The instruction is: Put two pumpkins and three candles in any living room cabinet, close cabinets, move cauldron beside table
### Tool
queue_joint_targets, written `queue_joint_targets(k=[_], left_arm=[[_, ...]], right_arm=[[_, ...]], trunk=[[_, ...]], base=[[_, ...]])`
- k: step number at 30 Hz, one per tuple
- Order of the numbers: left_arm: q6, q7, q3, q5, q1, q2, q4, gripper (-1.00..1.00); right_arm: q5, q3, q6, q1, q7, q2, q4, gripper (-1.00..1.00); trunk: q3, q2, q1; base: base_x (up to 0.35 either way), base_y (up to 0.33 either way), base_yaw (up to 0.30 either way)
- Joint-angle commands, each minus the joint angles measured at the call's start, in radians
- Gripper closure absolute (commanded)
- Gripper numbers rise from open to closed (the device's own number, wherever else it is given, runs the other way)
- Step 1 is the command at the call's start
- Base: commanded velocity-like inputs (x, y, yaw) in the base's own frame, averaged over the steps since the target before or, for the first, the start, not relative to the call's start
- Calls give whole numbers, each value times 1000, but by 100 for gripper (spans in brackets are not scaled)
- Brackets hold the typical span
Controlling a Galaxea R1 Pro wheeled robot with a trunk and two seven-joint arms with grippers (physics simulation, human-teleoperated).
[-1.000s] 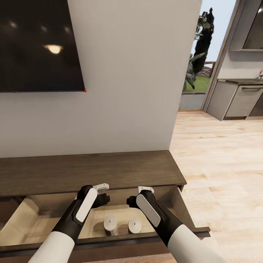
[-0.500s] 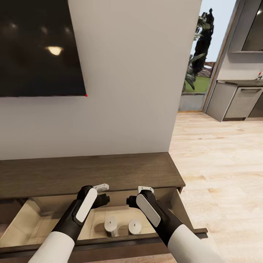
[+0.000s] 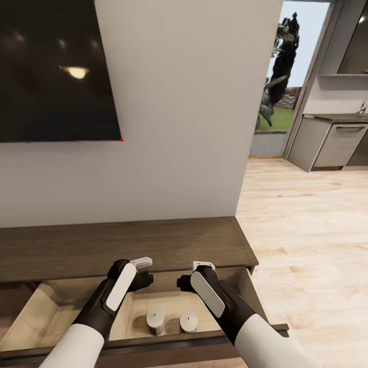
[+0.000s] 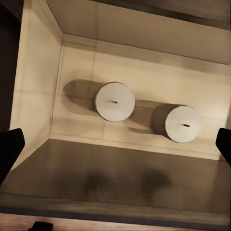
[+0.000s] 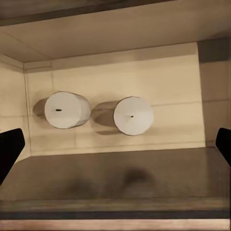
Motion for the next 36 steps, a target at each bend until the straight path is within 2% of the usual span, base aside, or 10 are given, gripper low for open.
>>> queue_joint_targets(k=[1,5,12,36], left_arm=[[1,10,-1,10,-1,0,-1,-100],[1,10,-1,10,-1,1,0,-100],[1,10,0,9,-1,1,1,-100],[1,10,1,9,-1,1,1,-100]], right_arm=[[-8,1,4,-1,-10,0,-2,-100],[-16,0,39,-1,-9,0,-5,-100],[-56,0,67,-1,-10,0,-14,-100],[-61,-2,76,-1,-9,0,-10,-100]], trunk=[[2,7,-4],[15,35,-19],[37,84,-46],[112,252,-138]], base=[[0,0,0],[0,0,0],[0,0,0],[-56,0,0]])
